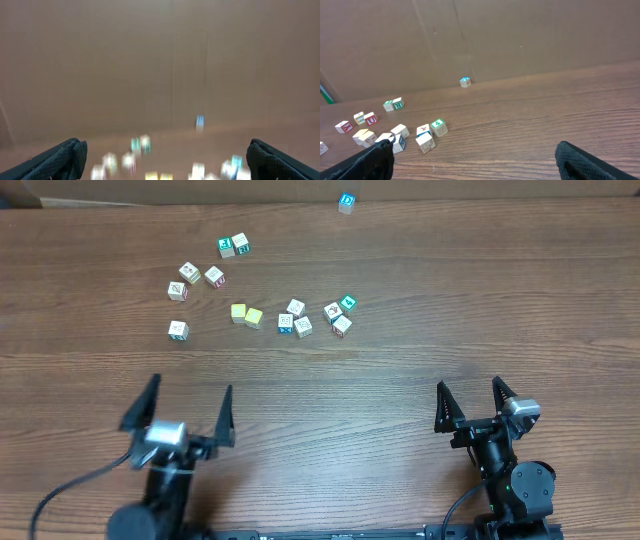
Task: Form a tower
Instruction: 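Raise the left arm and reach toward the block cluster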
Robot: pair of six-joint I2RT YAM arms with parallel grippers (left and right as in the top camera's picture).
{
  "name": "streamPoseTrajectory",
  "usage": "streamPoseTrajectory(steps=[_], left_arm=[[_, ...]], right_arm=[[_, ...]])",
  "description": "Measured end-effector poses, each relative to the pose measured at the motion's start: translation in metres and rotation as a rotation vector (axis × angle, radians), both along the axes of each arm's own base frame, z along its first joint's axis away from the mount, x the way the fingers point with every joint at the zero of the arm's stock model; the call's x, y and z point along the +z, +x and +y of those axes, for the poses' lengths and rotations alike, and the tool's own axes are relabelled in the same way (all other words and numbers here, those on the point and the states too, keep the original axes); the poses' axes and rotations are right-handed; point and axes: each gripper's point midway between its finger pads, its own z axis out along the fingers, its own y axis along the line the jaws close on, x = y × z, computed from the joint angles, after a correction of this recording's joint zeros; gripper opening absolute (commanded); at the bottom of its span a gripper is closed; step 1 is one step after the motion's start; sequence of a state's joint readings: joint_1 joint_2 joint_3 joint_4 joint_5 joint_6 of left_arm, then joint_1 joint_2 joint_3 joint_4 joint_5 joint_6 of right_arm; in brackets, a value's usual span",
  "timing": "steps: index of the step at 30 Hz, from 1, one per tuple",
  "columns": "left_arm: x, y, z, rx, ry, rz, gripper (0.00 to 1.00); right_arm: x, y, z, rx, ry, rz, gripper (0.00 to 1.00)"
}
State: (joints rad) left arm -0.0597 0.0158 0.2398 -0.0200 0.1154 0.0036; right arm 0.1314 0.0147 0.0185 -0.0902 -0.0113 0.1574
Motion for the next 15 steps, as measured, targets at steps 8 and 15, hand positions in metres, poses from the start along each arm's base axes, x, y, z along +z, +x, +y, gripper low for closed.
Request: streamPoseTrajectory(steps=[8, 15], left_arm=[[0.097, -0.046, -0.001, -0.020, -0.005, -0.188, 1.00], [0.132, -0.039, -0.002, -0.024, 0.002, -0.072, 0.99]], right_arm=[[0.000, 0.000, 0.000, 0.000, 0.000, 0.000, 1.00], [0.000, 0.000, 0.000, 0.000, 0.000, 0.000, 1.00]])
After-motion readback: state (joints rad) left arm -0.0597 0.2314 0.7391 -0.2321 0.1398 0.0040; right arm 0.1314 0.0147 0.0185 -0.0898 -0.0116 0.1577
